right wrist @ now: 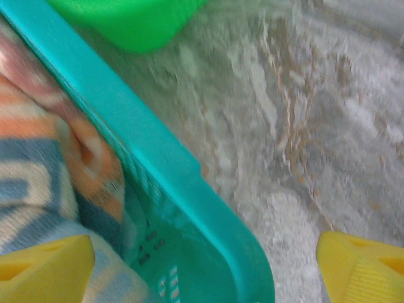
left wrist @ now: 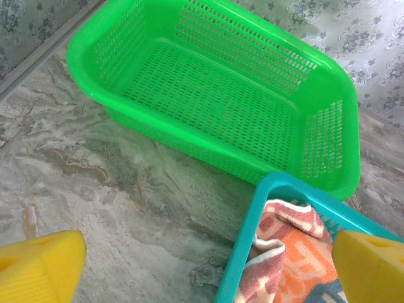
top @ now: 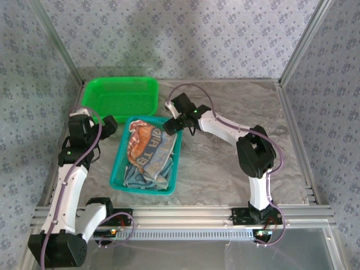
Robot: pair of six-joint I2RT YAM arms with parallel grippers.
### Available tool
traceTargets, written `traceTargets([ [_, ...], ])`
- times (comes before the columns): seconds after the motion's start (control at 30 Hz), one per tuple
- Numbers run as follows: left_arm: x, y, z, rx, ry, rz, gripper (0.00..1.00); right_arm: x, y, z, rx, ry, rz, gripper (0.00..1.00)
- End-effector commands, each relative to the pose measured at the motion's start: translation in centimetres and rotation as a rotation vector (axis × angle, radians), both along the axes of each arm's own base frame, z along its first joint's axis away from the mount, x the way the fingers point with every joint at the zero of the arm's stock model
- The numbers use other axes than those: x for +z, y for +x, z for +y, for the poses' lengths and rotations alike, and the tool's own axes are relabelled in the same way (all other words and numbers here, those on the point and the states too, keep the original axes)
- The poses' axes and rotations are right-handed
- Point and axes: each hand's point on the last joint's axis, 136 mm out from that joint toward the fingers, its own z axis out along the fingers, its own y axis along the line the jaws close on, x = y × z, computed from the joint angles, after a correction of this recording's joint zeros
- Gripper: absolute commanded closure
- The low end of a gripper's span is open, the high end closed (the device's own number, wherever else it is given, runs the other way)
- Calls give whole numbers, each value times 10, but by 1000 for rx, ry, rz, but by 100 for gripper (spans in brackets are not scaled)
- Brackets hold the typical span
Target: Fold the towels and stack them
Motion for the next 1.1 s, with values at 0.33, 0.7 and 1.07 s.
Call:
traceTargets([
  [0.33,0,2,-6,-17,-18,3,0,-11,-17,-140,-326,-48,68,20],
  [0.7,-3,6,-9,-29,-32,10,0,4,-54,-161,-236,-96,12,22],
  [1.07,-1,-1,-11,-39,-30,15,0,-21,5,-127,-185,-82,88,39],
])
